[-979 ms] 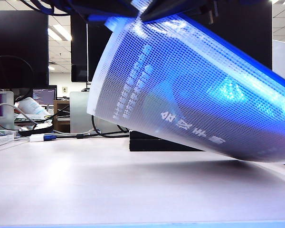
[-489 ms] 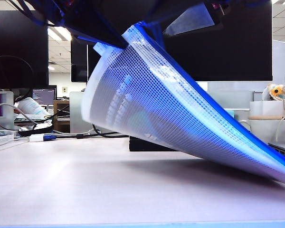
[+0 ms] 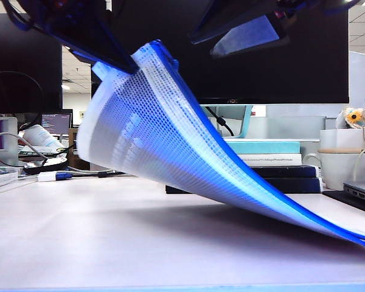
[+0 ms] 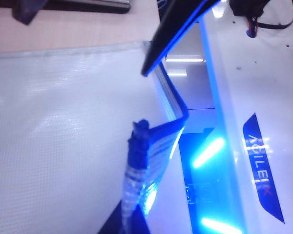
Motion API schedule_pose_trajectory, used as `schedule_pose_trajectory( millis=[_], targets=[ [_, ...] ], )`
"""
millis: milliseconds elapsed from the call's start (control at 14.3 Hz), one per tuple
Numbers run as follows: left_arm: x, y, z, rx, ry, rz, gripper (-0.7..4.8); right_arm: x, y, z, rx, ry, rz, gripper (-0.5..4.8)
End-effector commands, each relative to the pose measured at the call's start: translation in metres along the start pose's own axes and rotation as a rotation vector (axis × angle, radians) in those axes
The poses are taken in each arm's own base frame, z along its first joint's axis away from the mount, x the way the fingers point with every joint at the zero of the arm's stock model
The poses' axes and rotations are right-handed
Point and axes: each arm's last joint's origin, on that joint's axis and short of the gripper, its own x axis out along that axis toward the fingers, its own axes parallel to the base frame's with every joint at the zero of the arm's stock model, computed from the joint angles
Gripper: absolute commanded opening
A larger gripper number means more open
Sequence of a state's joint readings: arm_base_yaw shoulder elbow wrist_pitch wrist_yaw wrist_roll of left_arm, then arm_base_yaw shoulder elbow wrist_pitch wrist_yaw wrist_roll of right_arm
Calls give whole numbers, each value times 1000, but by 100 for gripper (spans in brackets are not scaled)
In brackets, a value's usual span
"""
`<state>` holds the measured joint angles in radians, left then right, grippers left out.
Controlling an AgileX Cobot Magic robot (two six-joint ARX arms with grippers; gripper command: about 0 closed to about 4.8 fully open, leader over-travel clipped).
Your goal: Pick up the transparent plastic file bag with a blue zipper and close its zipper.
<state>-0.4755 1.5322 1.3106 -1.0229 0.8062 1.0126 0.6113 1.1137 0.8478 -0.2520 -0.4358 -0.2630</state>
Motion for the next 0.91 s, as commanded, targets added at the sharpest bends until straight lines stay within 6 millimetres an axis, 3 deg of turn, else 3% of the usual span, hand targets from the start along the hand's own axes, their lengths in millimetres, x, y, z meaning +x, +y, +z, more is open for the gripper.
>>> schedule_pose_trajectory(
  millis=[70,140,489,559,629,839,909],
  targets=[
    [-8,-3,8,36,-38,7,-6,-1,5,0,-12,-9,123,207],
    [-10,-4,11,56,-62,-2,-6,-2,8,1,-11,-37,218,207],
    [-4,-14,16,103,-105,-102,-5,-1,6,3,-26,-58,208,206],
    [-4,-15,16,105,-115,-107,-5,-1,7,3,-27,-61,215,189],
    [-4,-15,17,115,-141,-122,-6,-1,7,3,-26,-61,216,112],
    [-4,-15,18,124,-156,-124,-6,0,7,3,-24,-65,243,61],
    [-4,-14,19,130,-158,-120,-6,0,7,3,-23,-68,260,6]
  ],
)
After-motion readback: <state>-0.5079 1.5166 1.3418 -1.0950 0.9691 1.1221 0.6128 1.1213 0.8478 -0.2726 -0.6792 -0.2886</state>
